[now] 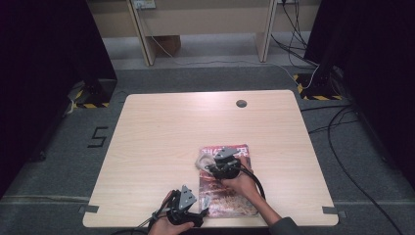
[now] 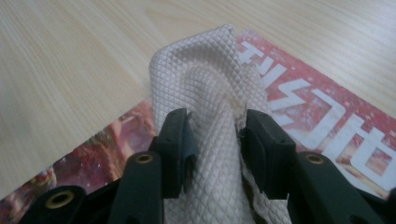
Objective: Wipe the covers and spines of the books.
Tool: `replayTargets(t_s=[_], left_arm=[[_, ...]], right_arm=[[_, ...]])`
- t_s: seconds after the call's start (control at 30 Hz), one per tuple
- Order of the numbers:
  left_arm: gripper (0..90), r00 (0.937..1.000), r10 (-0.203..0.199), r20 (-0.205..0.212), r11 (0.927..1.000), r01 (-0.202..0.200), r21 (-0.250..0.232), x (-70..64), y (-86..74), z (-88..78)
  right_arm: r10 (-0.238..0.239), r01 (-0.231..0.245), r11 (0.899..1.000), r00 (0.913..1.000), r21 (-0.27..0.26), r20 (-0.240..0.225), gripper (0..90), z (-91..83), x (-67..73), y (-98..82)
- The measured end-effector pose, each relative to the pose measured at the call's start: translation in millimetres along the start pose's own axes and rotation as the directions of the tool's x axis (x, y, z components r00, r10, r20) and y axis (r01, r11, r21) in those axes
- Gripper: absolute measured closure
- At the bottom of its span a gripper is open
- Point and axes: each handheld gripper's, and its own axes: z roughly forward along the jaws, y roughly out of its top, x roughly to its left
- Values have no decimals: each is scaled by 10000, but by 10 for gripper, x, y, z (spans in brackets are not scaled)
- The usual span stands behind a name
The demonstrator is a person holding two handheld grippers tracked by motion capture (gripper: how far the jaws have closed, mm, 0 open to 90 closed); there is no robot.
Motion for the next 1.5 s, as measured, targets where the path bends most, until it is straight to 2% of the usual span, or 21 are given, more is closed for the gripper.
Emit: replayTargets(t_s=[0.2,0.27,0.43,0.53,0.63,0.83,1.0,1.17,1.3,1.37,1.47,1.5], left_arm=[[136,10000,-2,-14,10000,2,-9,-2,-1,-1],[136,10000,-17,-14,10000,17,-27,-4,-1,0],[136,10000,1,-5,10000,-1,-5,-2,1,0],[136,10000,0,-4,10000,0,7,-1,2,0],[136,10000,10,0,10000,-10,9,0,2,0],[137,10000,19,2,10000,-19,3,-1,2,0],[137,10000,21,7,10000,-21,10,0,3,0],[137,10000,12,7,10000,-12,8,-1,3,0],[136,10000,23,8,10000,-23,13,0,4,0],[137,10000,29,4,10000,-29,13,-1,4,0],[137,10000,17,-4,10000,-17,-30,-3,3,2],[137,10000,25,-11,10000,-25,-27,-4,3,1]], right_arm=[[111,-109,9999,9997,107,-235,603,-131,-32,-115],[235,-230,9997,9987,127,-458,644,-177,-44,-157],[194,-181,9994,9987,290,-462,746,-284,-26,-217],[442,-426,9988,9966,254,-696,766,-321,-52,-235],[628,-627,9980,9953,37,-742,770,-377,-77,-218],[698,-736,9957,9954,-566,-663,777,-553,-131,-121],[1090,-1127,9870,9933,-1146,-382,778,-764,-281,-91],[1493,-1447,9759,9886,-1636,165,776,-1026,-488,-139],[1942,-1778,9666,9781,-1845,749,775,-1210,-666,-265],[2148,-1919,9649,9695,-1796,1182,774,-1294,-754,-356],[2353,-2097,9638,9595,-1647,1550,773,-1354,-848,-490],[2457,-2199,9632,9536,-1545,1740,772,-1368,-880,-551]])
